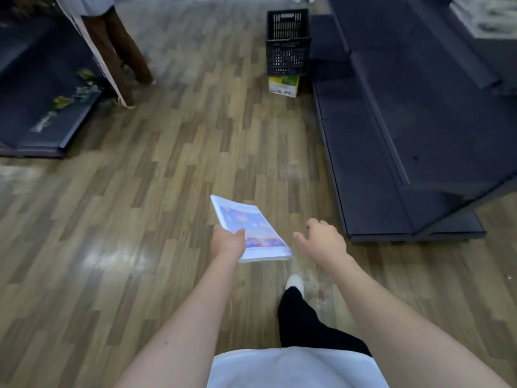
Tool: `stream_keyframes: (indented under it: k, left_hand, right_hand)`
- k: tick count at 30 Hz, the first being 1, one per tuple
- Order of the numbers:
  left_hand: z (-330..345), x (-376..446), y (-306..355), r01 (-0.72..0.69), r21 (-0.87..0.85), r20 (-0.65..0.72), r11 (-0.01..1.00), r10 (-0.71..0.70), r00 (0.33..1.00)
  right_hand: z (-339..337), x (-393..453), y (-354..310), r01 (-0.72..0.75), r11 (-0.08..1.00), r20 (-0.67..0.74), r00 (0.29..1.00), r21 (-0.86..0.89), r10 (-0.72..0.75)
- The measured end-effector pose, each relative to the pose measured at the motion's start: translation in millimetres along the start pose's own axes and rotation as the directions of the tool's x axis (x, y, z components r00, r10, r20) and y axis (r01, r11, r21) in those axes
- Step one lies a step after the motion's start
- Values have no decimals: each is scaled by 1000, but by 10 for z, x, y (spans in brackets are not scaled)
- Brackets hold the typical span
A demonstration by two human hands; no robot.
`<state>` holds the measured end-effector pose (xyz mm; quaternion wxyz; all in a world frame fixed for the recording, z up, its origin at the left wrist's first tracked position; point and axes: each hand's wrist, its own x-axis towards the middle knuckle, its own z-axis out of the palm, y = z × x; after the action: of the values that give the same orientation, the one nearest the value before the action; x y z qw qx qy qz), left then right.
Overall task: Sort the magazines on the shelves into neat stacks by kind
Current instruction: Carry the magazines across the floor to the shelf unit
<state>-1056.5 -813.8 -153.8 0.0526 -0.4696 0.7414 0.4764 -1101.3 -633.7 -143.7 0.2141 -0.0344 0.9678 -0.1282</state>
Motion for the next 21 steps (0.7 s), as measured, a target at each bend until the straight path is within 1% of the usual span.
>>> stream_keyframes:
  k: [6,10,14,18,21]
  left_hand:
    - [347,562,938,-35,-20,-2,999,35,999]
    - [579,907,1428,-48,-52,-19,997,47,999]
    - [715,1198,1687,-7,-12,-46,1000,6,999]
    - [842,1558,1894,40,-31,-31,999,-41,999]
    - [907,1870,2117,75,-19,4,997,-75,997]
  right_hand:
    - [-583,1044,-53,42,999,-7,999,-18,-42]
    - [-895,1647,-81,67,998,-16,998,-22,-67]
    - [-1052,2086,-114,88,995,-42,995,-55,-90]
    - [-1151,2558,-206,90,993,-66,993,-72,-94]
    - [-1192,2921,-324,75,993,-48,996,-86,-80]
